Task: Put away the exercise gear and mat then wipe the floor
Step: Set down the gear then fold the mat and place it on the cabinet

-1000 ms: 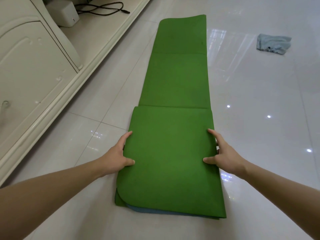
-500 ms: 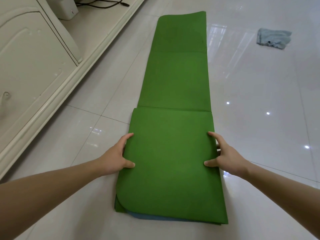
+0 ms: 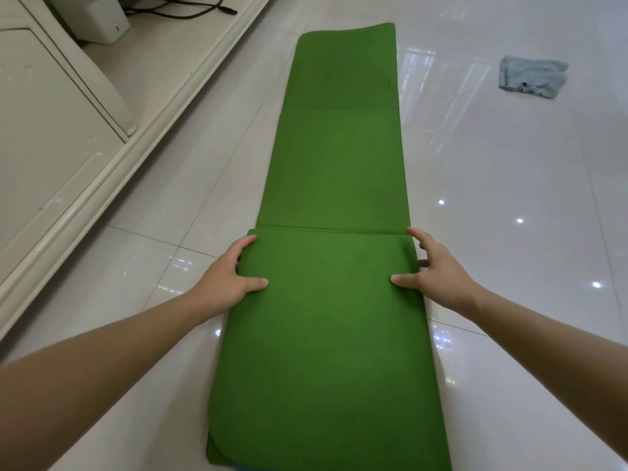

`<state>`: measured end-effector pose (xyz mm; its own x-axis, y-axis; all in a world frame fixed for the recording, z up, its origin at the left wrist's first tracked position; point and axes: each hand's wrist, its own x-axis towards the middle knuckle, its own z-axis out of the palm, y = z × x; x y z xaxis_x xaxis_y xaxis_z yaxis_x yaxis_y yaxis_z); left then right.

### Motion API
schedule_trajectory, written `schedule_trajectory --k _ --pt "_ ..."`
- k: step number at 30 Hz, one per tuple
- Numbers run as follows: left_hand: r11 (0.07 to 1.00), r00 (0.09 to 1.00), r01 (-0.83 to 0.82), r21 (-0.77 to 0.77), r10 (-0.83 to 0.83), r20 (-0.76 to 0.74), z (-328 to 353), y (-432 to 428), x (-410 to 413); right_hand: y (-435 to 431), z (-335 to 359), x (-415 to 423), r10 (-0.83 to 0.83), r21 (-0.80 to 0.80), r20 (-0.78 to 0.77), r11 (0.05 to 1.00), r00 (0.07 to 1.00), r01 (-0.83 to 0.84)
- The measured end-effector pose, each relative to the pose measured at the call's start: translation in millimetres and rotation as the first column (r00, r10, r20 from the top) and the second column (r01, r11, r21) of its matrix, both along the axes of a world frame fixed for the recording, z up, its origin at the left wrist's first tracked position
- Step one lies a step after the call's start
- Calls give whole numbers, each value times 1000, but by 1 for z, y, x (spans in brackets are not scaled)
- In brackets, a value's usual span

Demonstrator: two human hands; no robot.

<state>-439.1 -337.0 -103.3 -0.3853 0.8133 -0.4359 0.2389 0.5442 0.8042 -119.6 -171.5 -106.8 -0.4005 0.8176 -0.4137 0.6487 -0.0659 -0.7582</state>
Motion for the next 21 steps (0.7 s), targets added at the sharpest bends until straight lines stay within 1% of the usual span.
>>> schedule_trajectory --k 4,8,12,17,21 --pt "1000 1000 -30 6 30 -4 0 16 -5 7 -3 -6 -7 -10 4 1000 1000 7" --pt "1000 1000 -29 -10 29 8 -3 21 -6 9 -6 -11 3 12 58 1000 998 -4" --pt "999 999 -44 -25 44 23 -3 26 -5 9 -3 -14 3 -1 63 1000 998 -3" --pt "997 996 -60 -42 62 60 2 30 -4 7 6 -13 -46 -88 40 995 998 49" --pt "994 990 -85 -71 92 104 5 29 -4 4 14 -15 -69 -113 -10 991 998 67"
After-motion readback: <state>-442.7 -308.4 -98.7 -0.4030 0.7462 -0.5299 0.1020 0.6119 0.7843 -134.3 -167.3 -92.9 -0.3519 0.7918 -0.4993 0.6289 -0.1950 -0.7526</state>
